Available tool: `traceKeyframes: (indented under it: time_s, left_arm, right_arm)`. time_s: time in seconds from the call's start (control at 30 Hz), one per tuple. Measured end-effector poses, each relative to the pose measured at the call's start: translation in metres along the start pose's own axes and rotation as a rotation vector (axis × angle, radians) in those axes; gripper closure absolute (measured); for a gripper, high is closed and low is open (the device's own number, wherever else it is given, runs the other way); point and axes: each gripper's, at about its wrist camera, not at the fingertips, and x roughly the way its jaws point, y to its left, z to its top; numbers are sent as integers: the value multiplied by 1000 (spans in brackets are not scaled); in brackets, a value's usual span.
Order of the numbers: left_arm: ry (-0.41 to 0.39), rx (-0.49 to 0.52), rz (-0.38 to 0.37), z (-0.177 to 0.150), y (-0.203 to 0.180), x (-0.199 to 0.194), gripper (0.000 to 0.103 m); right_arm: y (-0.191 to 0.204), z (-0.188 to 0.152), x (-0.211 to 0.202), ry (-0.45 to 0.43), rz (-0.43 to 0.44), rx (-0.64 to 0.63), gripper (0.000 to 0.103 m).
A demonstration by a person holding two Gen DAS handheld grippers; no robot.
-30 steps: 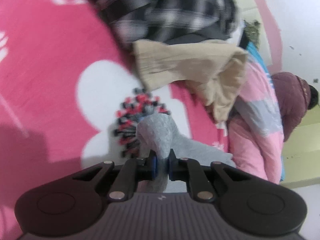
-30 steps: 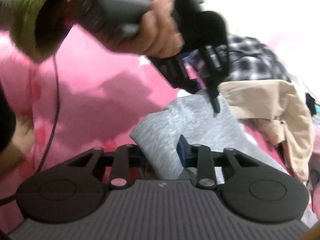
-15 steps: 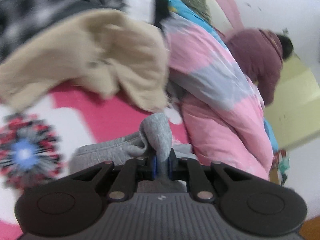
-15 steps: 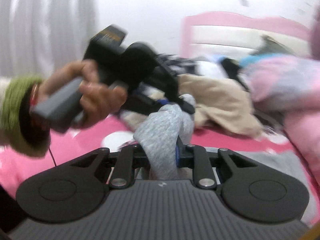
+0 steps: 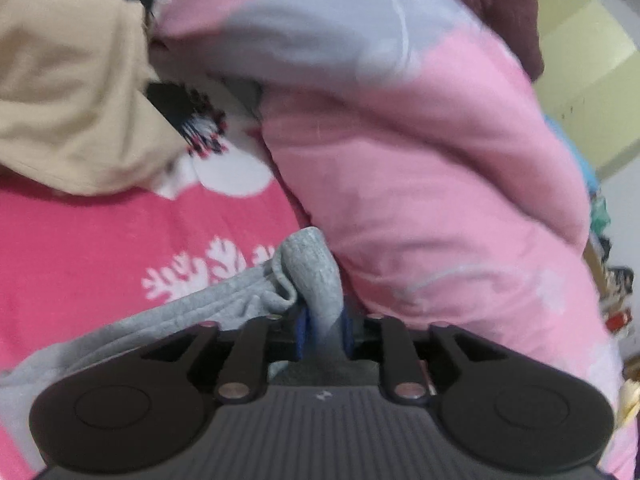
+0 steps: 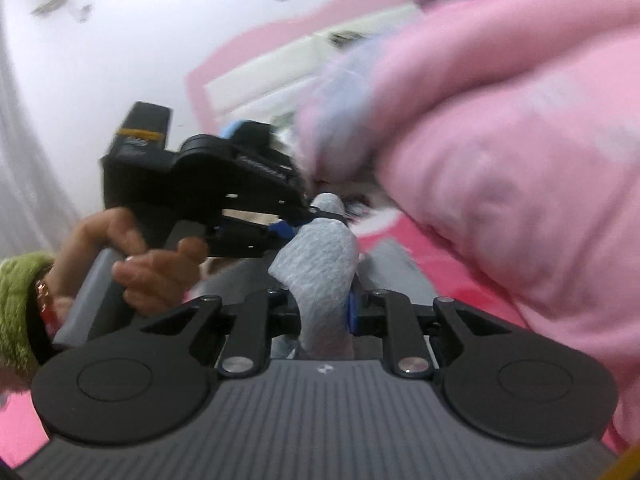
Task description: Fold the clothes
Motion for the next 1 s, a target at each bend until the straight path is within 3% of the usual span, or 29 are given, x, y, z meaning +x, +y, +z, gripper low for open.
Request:
traceKeyframes:
  time_s: [0.13,0.23,0.37,0.53,0.67,0.8,0.83,0.9,0.97,1.0]
  left_arm:
    - [-10,-58,-104,-1,17,-8,70]
    - [-57,-24,-104,-1,24,-34,65]
    - [-86,25,-38,-13,40,-73,64]
    - [-98,64,47,-50,61,-117,62]
    - [-65,83,53,-89,71,-137,62]
    - [4,212,10,-129,55,-139,62]
    - [26,266,23,-139,49,-134,60]
    - [69,374,50,-158,36,-126,60]
    - [96,427,77,-170,35,-121,60]
    - [101,444,89,-174,35,-120,60]
  right_arm:
    - [-41,-25,15,57,-34,162,86]
    - [-56,-30,7,66,-29,248,79]
    - [-64,-27,-17,76,-60,265,65]
    - [-13,-3,-59,-31,-149,0,65]
    - [27,11,-31,-37,-48,-197,66]
    - [67,-6,-16,31,11,-416,66]
    - [69,-14,-17,72,-11,-466,66]
    - [55,-44,-8,229,-140,-558,67]
    - [25,-63,-6,309,-142,-470,67]
    - [22,-56,-11,323,-152,-415,67]
